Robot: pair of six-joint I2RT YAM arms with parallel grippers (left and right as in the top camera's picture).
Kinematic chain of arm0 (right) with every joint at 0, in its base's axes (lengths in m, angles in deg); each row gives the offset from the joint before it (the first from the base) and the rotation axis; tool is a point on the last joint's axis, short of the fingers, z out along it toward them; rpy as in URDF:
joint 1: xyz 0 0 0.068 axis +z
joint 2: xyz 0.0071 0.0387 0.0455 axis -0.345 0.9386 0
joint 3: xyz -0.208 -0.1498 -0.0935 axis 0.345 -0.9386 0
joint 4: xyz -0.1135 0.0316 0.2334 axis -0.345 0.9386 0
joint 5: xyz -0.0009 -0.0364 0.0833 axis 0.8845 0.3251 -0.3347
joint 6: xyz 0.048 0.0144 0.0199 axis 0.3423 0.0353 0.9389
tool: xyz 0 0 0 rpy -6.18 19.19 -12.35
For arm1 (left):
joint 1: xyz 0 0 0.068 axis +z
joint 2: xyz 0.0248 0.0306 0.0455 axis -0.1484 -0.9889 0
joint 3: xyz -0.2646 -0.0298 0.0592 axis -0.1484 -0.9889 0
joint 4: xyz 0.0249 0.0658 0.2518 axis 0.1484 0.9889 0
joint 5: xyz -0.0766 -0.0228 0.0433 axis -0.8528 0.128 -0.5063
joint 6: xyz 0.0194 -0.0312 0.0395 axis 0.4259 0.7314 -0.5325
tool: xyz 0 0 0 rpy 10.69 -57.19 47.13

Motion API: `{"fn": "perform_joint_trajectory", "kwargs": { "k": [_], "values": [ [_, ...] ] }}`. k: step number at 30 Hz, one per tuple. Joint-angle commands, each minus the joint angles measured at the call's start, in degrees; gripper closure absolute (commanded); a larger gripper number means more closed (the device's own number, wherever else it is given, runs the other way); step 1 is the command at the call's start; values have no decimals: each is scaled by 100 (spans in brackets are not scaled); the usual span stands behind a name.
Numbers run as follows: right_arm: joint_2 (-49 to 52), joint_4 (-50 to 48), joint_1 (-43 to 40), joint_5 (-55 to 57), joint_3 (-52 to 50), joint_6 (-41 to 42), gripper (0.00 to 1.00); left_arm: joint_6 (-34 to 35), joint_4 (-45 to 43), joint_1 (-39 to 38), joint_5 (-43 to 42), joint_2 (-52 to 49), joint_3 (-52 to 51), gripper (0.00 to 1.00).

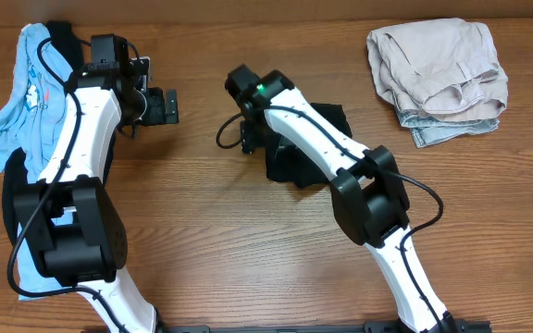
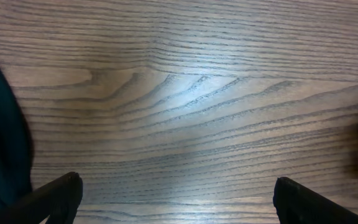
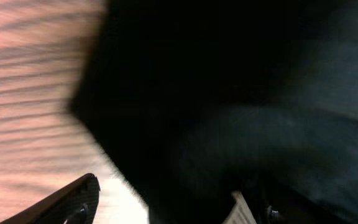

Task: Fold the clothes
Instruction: 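Grasp the folded black shirt with the right gripper and lift it, then carry the black shirt right and drop it onto the beige stack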

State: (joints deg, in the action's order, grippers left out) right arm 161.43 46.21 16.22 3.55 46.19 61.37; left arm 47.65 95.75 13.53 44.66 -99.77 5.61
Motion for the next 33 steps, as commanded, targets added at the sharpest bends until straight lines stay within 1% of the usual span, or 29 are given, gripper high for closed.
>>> {"fn": "perform_joint_trajectory", "kwargs": {
  "k": [1,2,4,6,7,8,9,10,11,14,19,21,25,29,33],
  "values": [
    [70,-278,-13,192,-433,256,16,52,-2,28,13,24,55,0],
    [70,-361,-15,210,-522,256,17,52,-2,28,13,24,55,0],
    [70,-511,-15,256,-699,254,21,52,-2,28,13,24,55,0],
    [70,-557,-15,339,-813,254,32,52,-2,28,13,24,55,0],
    [70,-557,-15,382,-848,249,43,52,-2,28,13,24,55,0],
    [70,-538,-17,446,-852,247,59,52,-2,28,13,24,55,0],
    [68,-525,-26,507,-850,249,81,52,-2,28,13,24,55,0],
    [68,-529,-37,505,-850,249,95,52,-2,28,13,24,55,0],
    [68,-527,-52,505,-846,251,96,52,-2,28,13,24,55,0],
    [50,-470,-116,503,-807,251,96,52,-2,28,15,24,55,0],
    [-131,52,-302,581,-339,208,96,52,-4,28,13,24,55,0],
    [-319,356,-422,682,-7,149,96,52,-4,28,13,24,55,0],
    [-708,920,-693,697,826,-378,96,52,-2,28,13,24,55,0],
    [-1071,1626,-1143,702,2079,-1025,96,52,-9,28,13,24,55,0],
    [-1235,2004,-1537,778,2780,-1152,96,52,-9,28,13,24,55,0]
  ]
}}
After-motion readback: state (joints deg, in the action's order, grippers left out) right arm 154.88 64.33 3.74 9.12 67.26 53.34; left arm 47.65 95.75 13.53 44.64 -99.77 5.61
